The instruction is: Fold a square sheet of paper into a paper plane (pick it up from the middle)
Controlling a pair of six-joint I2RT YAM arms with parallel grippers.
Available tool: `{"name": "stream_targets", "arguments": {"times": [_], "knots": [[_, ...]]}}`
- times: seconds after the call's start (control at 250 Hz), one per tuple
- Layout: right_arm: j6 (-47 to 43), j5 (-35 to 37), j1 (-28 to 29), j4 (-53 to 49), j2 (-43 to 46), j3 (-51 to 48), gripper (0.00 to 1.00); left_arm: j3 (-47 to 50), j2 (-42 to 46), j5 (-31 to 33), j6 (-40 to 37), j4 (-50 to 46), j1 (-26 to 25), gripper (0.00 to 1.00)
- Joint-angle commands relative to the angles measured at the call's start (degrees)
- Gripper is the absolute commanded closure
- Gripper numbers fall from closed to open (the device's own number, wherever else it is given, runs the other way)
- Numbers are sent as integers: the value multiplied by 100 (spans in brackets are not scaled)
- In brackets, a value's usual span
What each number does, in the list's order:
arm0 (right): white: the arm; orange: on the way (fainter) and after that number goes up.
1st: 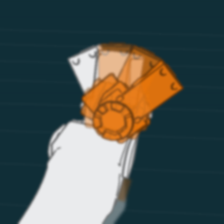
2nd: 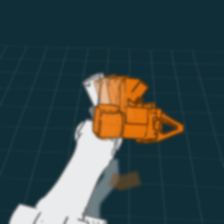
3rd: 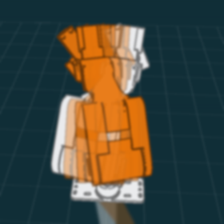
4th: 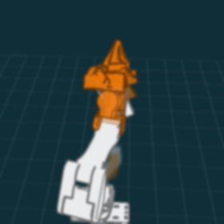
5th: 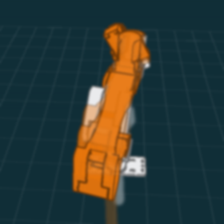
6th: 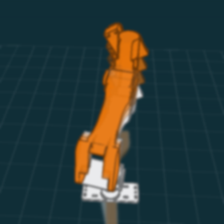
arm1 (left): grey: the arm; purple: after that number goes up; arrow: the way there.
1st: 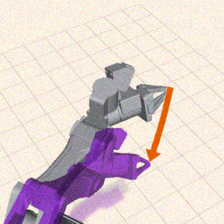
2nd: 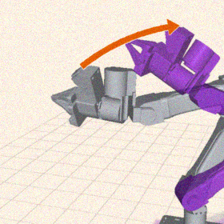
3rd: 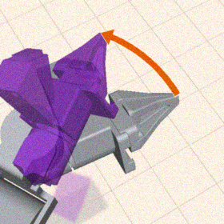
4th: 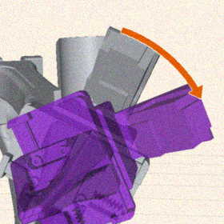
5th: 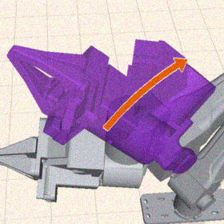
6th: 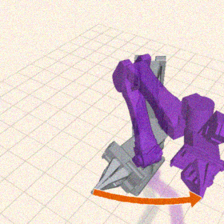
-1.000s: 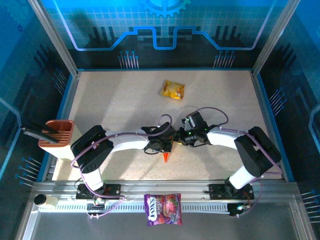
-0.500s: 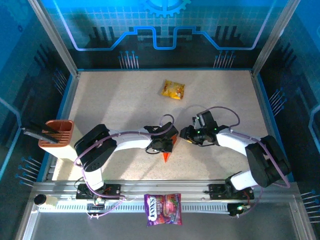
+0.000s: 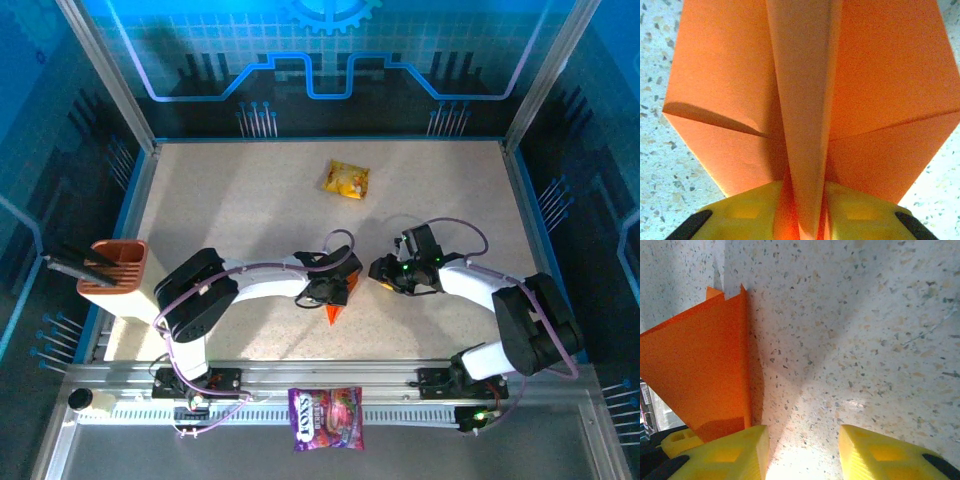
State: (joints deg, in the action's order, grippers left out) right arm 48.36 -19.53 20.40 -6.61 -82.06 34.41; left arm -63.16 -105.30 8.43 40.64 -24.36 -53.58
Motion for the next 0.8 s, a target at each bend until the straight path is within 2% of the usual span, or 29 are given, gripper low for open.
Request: {"name": "stream_targets", "arguments": {"times": [0.0,0.228,0.527,0.795], "knots": [[-112,-35,-111,-121,115,-91,58,-155,-239,391,166,-668,-90,73],[-275,-93,-390,-277,298,-171,58,-258,-330,719,552,-998,-230,67],[-746,-549,-1005,-497,489,-288,57,-278,-498,1002,1374,-1213,-562,60],[-916,-829,-1126,-490,305,-207,57,-407,-561,1342,1831,-1549,-700,56]]}}
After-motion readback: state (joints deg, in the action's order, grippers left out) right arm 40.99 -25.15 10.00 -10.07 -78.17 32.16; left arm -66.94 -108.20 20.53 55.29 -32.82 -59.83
